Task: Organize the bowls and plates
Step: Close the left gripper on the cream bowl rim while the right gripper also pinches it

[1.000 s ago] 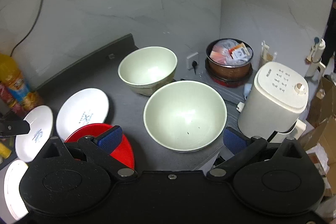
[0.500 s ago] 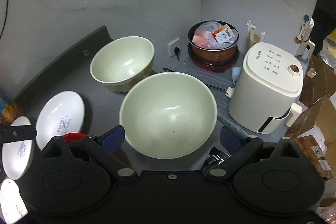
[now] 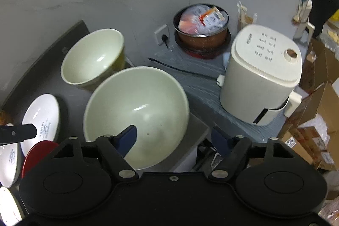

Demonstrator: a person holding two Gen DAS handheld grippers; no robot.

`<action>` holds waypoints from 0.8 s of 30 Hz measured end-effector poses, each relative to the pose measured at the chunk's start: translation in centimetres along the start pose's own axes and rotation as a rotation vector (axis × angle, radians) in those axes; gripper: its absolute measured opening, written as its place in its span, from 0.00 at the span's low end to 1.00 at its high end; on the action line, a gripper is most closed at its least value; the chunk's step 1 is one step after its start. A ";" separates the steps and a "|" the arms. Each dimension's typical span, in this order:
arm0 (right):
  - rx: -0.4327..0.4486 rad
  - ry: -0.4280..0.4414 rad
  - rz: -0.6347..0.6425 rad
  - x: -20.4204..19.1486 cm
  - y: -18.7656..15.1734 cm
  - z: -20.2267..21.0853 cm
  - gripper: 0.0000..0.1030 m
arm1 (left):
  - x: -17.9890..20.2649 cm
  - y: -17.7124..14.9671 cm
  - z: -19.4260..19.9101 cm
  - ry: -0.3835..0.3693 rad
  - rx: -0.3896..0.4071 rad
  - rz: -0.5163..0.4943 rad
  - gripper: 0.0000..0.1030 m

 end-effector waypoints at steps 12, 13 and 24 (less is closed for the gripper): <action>-0.104 0.082 -0.044 1.8 -0.5 -3.9 0.50 | 3.8 0.1 -5.1 -0.018 -0.066 -0.003 0.39; -0.112 0.088 -0.044 1.8 -0.6 -4.2 0.48 | 3.9 0.1 -5.5 -0.012 -0.073 -0.001 0.38; -0.188 0.174 -0.141 2.9 -1.1 -6.2 0.41 | 3.8 -0.1 -9.9 0.014 -0.155 0.107 0.24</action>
Point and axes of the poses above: each gripper's, at about its wrist camera, not at the fingertips, and z roughly against the way its jaws point, x to its right, y to its top, the point moved 9 cm from there along -z, roughly the way its jaws point, and after that the axes turned 10 degrees about z, right-handed, at the moved point
